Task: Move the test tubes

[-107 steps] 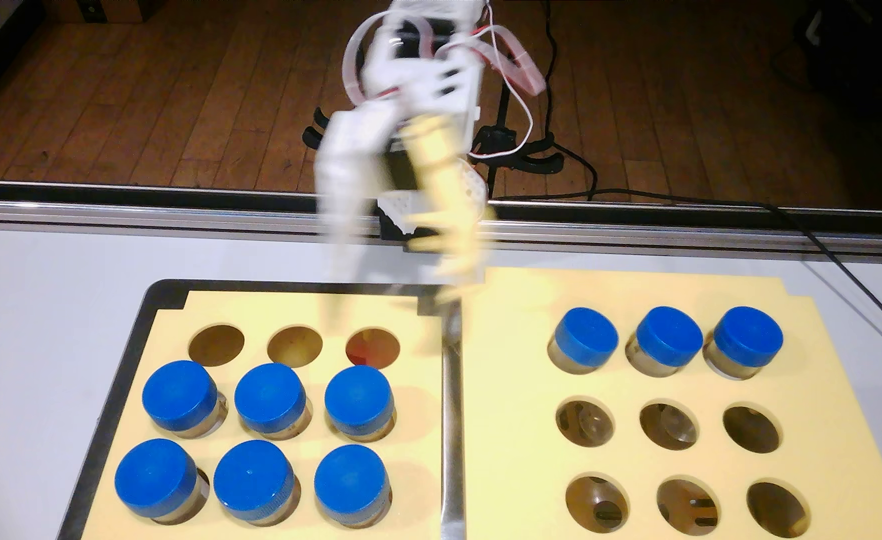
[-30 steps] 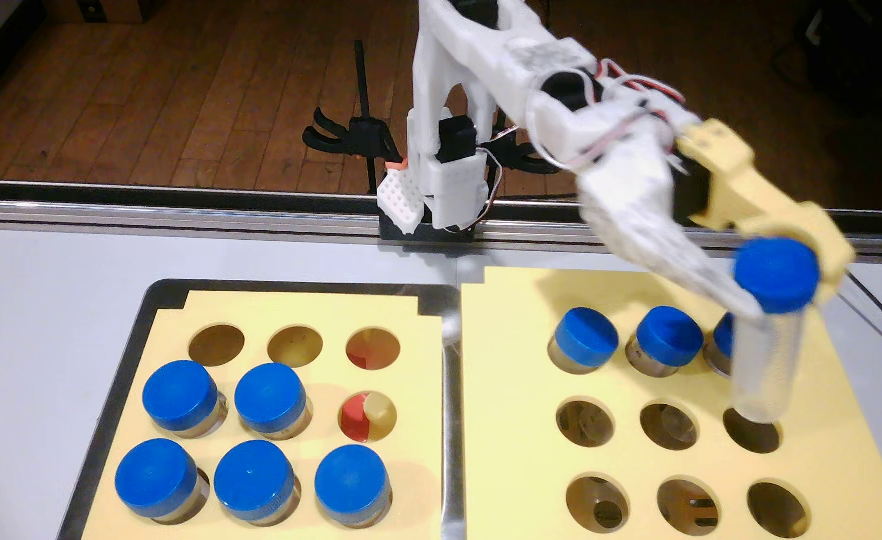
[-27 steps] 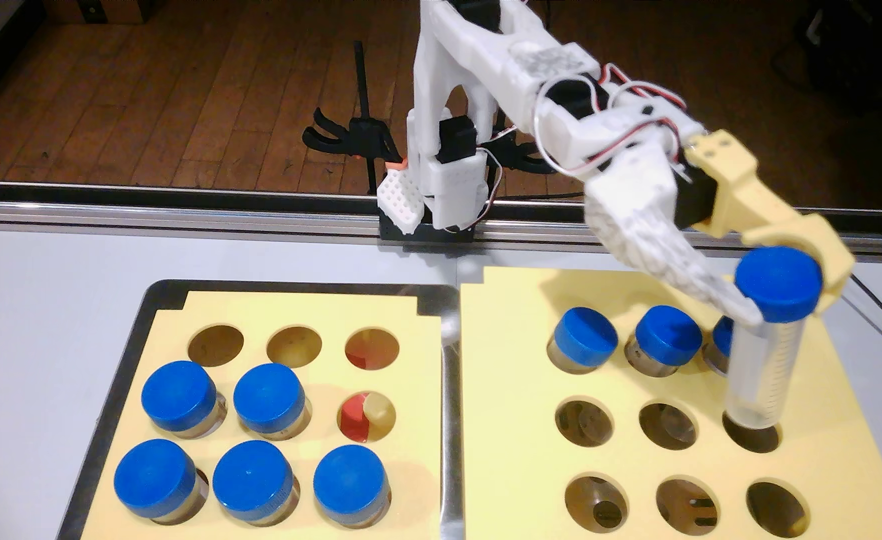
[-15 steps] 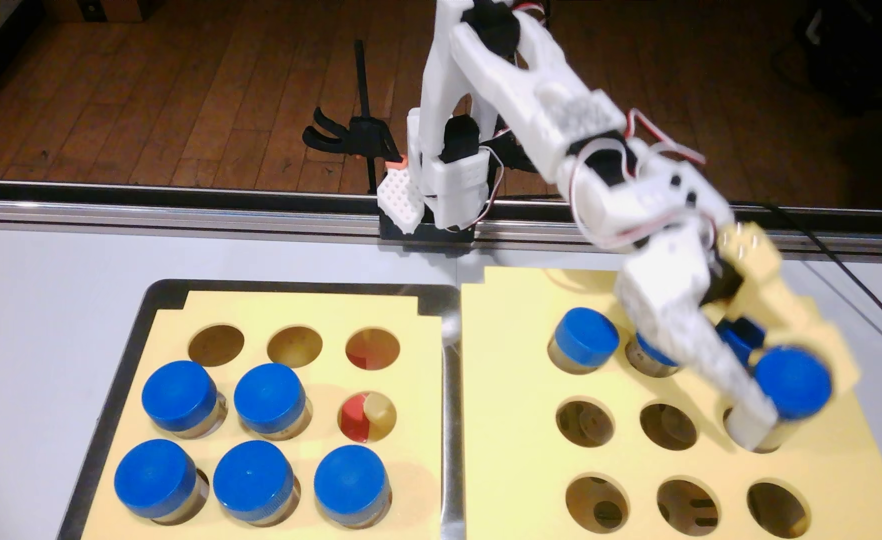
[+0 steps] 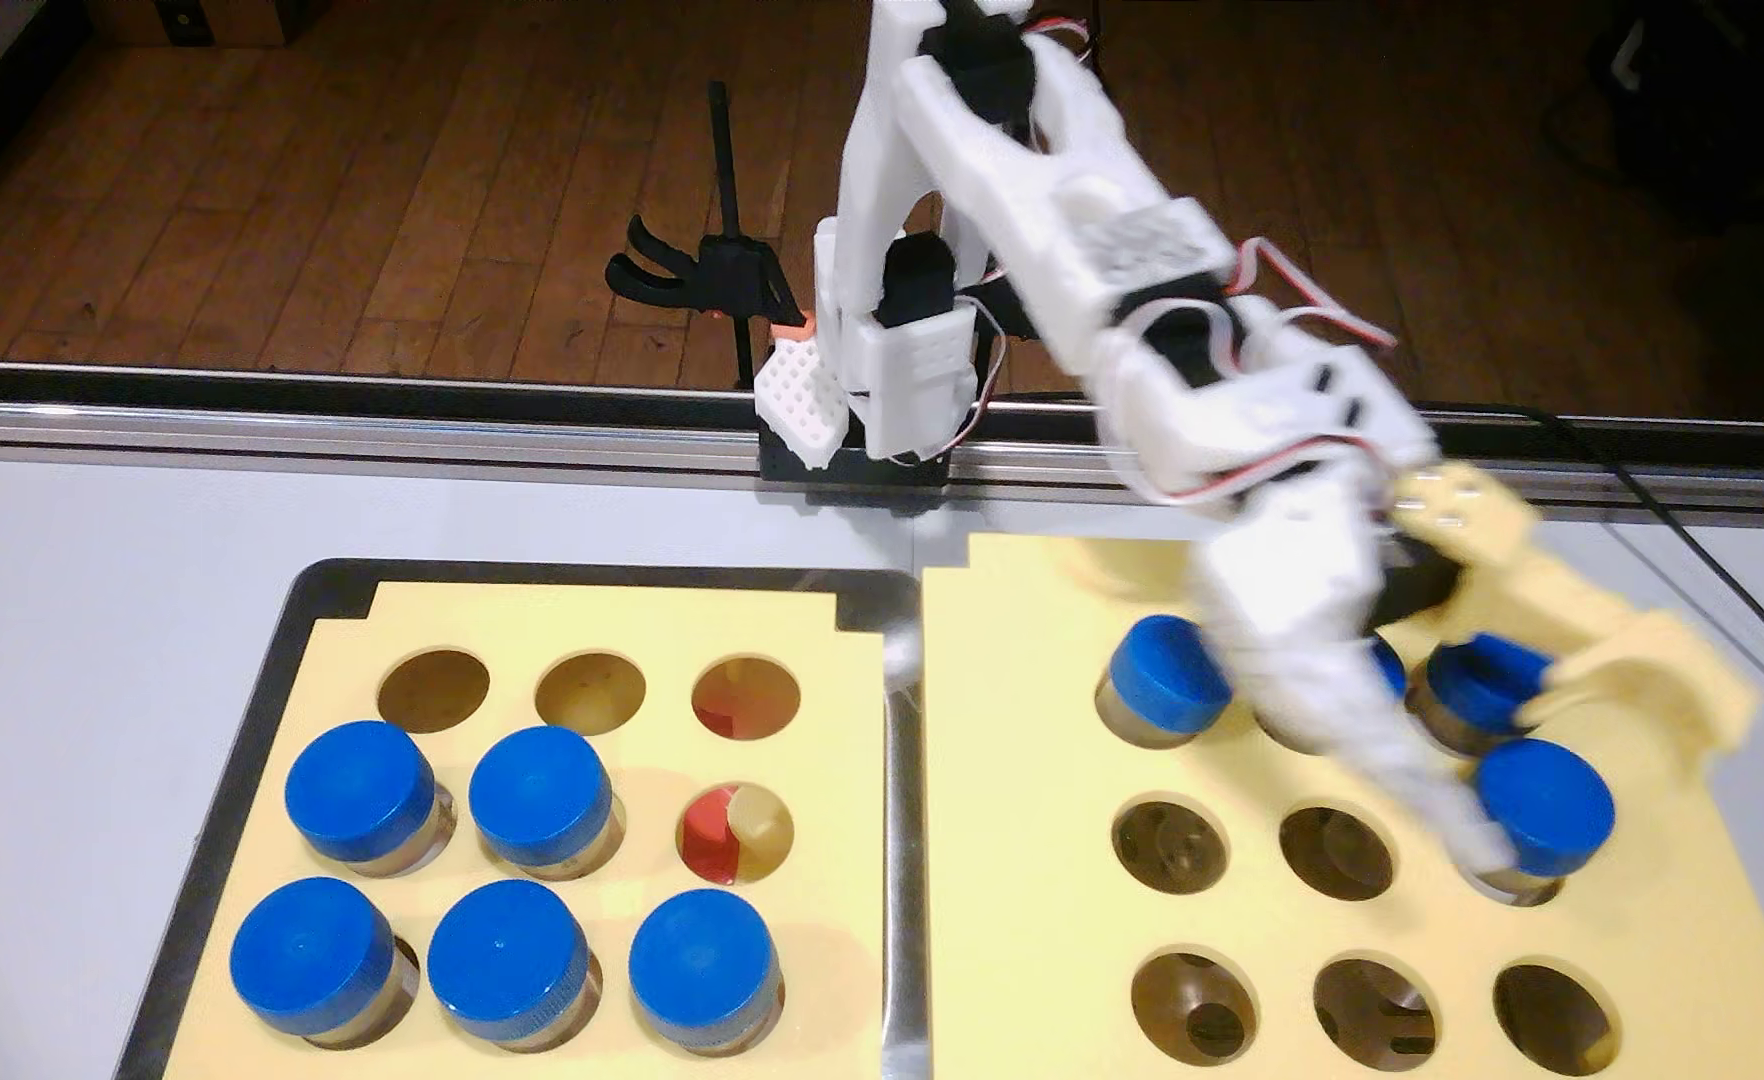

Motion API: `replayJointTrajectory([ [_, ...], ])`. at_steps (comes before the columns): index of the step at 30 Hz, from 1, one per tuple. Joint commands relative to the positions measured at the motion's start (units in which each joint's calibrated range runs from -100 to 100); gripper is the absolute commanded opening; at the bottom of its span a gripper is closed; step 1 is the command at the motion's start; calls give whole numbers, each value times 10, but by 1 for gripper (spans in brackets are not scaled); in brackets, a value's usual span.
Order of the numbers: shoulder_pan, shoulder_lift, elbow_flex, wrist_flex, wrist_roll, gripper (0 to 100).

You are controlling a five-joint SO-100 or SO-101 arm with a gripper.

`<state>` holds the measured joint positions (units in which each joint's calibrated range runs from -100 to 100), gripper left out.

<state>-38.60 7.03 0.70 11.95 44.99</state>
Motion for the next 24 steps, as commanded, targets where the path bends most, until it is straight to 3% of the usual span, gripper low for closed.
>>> replayJointTrajectory([
  [1, 74, -80, -39, -11, 21, 34],
  [4, 137, -152, 3, -3, 31, 34],
  [14, 358, -384, 405, -12, 31, 34],
  [24, 395, -300, 406, -28, 33, 34],
])
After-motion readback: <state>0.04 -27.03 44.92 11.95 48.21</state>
